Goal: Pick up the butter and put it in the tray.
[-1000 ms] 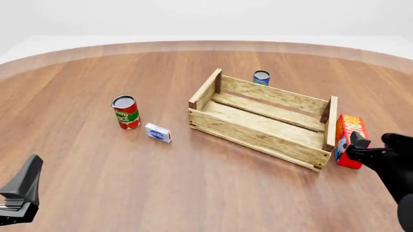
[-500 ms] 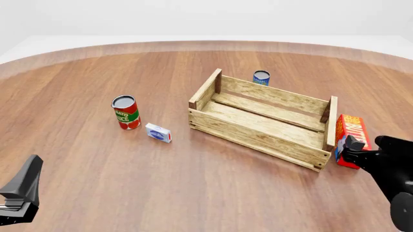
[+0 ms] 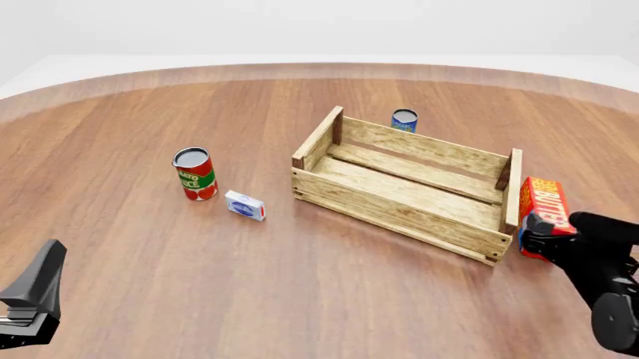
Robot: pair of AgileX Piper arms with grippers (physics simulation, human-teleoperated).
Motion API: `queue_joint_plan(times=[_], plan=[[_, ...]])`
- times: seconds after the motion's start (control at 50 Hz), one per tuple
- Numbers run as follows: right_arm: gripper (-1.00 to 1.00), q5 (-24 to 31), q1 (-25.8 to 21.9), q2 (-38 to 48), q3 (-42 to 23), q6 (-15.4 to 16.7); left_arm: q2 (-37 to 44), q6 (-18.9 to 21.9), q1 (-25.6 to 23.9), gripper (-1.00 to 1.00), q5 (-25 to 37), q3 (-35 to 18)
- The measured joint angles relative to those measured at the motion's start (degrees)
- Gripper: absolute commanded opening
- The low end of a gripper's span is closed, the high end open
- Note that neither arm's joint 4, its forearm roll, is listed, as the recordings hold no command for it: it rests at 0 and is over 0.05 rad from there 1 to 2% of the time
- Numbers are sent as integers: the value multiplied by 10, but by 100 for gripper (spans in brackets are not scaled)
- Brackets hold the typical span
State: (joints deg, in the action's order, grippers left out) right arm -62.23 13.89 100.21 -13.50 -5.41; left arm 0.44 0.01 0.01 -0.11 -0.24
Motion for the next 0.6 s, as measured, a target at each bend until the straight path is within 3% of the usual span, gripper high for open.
queue_joint_plan(times=[0.6], plan=[[100,-32,-8,83,-20,-19,0,0,0,100,0,0]])
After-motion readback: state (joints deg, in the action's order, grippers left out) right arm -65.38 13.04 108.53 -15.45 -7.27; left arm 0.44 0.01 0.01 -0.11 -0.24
